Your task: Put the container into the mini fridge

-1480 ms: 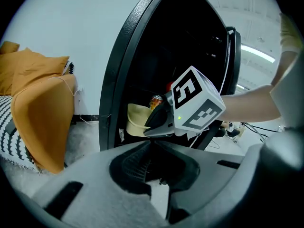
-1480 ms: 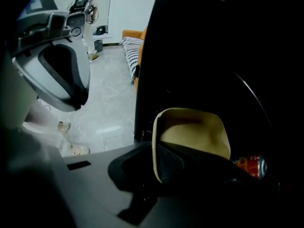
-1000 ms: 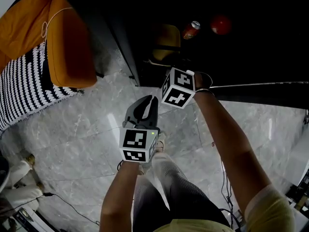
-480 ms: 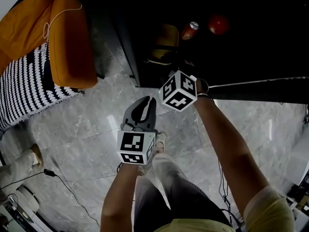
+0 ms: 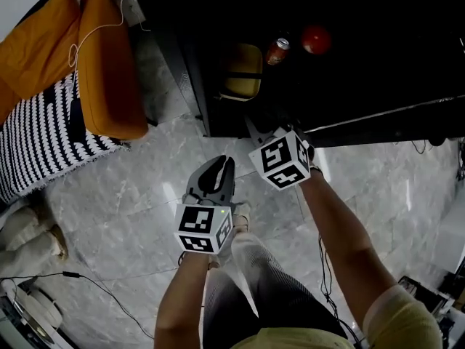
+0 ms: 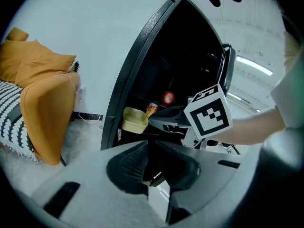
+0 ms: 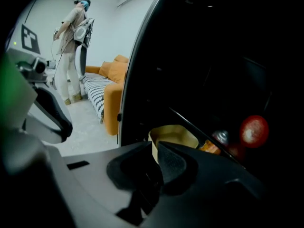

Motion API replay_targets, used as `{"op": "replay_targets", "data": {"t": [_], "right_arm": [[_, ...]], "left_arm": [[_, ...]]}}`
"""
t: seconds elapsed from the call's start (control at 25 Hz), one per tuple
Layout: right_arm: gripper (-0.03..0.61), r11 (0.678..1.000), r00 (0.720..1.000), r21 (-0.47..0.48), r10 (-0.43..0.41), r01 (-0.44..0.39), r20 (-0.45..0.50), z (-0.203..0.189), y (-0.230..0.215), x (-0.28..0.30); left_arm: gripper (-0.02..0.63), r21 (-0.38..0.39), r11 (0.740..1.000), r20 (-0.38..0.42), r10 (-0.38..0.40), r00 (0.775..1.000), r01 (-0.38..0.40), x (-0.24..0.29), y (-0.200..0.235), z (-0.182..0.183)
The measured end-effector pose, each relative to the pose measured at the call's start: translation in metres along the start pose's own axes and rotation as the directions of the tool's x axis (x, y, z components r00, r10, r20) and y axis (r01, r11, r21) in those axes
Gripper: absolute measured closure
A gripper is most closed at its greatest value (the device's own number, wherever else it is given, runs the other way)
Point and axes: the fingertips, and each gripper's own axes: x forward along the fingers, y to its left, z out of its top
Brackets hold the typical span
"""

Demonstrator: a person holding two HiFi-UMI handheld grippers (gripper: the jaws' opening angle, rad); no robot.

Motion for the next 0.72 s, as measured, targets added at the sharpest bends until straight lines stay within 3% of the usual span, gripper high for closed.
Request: {"op": "replay_targets", "data": {"t": [0.28,0.72], "right_arm": [[0.537,0.970,0.995,0.240,-0.056,0.035,0.080,0.009,0.003,-0.042],[0.540,0.923,0.989,0.375,-0.128,0.090,0.078,0.025,0.016,-0.098]], "left_arm": [[0.584,0.007,0.999,-0.008,-0.053,0.999,0.053,-0.018,-0.013,0.001],[0.584,0.043,0.997,0.015,-0.060,0.998,0.060,-0.058,-0.022,0.028]]}}
